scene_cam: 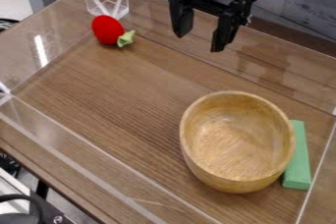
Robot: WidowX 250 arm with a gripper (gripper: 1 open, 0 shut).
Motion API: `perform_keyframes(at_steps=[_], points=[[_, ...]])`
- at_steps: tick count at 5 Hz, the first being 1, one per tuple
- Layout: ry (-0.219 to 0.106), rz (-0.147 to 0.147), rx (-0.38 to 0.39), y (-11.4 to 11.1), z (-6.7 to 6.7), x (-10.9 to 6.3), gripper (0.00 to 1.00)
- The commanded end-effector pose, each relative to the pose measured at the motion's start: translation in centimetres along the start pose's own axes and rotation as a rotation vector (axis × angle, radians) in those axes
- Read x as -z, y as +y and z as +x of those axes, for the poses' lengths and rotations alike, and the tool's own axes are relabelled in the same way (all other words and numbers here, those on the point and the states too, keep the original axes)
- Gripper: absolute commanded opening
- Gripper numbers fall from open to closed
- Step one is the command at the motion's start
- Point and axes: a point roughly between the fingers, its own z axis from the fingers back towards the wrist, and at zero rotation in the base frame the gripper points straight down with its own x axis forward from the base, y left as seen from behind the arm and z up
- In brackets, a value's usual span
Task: Move the red fruit to the right
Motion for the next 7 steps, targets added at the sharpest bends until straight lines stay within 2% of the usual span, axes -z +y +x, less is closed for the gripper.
perform_keyframes(at_steps=[1,2,4,5,6,7], points=[[0.009,0.003,-0.005,0.5,-1.1,0.4,1.00],[-0.014,0.019,0.024,4.0,-1.2,0.2,1.00],[-0.094,0.049,0.030,12.4,-1.2,-0.1,1.00],[-0.107,0.059,-0.100,14.7,-0.2,0.3,1.00],[-0.117,0.068,-0.202,15.9,0.9,0.8,1.00],[-0.124,0.075,-0.215,15.8,1.5,1.8,1.00]])
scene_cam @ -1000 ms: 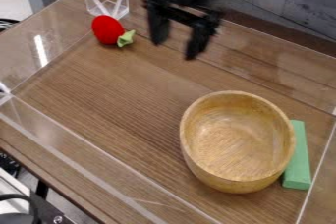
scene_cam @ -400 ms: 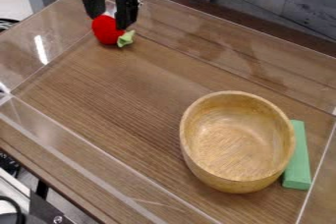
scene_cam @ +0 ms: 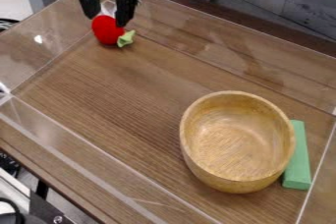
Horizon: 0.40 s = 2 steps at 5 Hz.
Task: Move the red fruit to the right
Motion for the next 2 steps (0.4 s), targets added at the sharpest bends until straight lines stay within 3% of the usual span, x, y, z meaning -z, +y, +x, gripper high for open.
perform_keyframes(at_steps=[1,2], points=[[-0.054,0.022,-0.023,0.1,1.1,-0.5,1.00],[-0.055,0.036,-0.161,1.2,1.7,0.1,1.00]])
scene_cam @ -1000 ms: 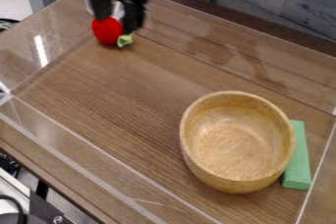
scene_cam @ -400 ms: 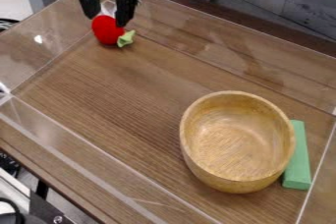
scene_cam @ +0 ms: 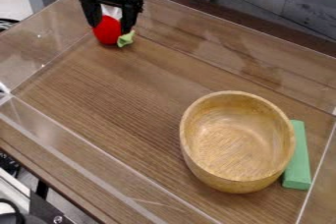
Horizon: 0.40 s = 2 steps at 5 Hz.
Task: Move the red fruit to the right
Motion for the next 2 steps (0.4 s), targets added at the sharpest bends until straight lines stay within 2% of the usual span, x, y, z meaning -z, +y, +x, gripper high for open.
perform_keyframes(at_steps=[1,2], points=[[-0.068,0.020,-0.143,1.73,1.58,-1.55,1.00],[-0.075,0.024,-0.192,1.79,2.43,-2.22,1.00]])
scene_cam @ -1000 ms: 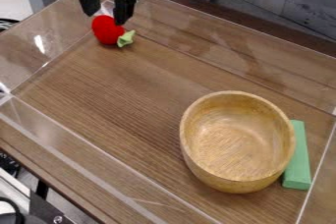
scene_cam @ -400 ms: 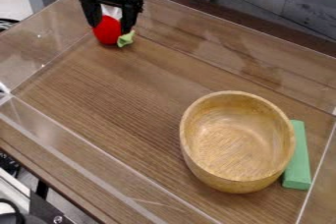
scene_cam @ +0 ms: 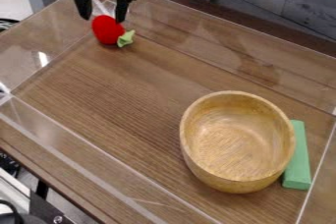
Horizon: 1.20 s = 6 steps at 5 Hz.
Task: Move the red fruit to the right
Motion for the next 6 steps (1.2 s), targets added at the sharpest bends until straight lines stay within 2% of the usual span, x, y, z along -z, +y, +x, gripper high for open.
perform_keyframes(at_steps=[1,3,5,6], points=[[-0.060,0.010,-0.027,-0.3,1.4,-2.1,1.00],[-0.086,0.010,0.121,-0.1,0.8,0.3,1.00],[-0.093,0.010,0.116,1.8,3.9,-0.7,1.00],[-0.093,0.024,0.080,2.4,3.3,-0.4,1.00]])
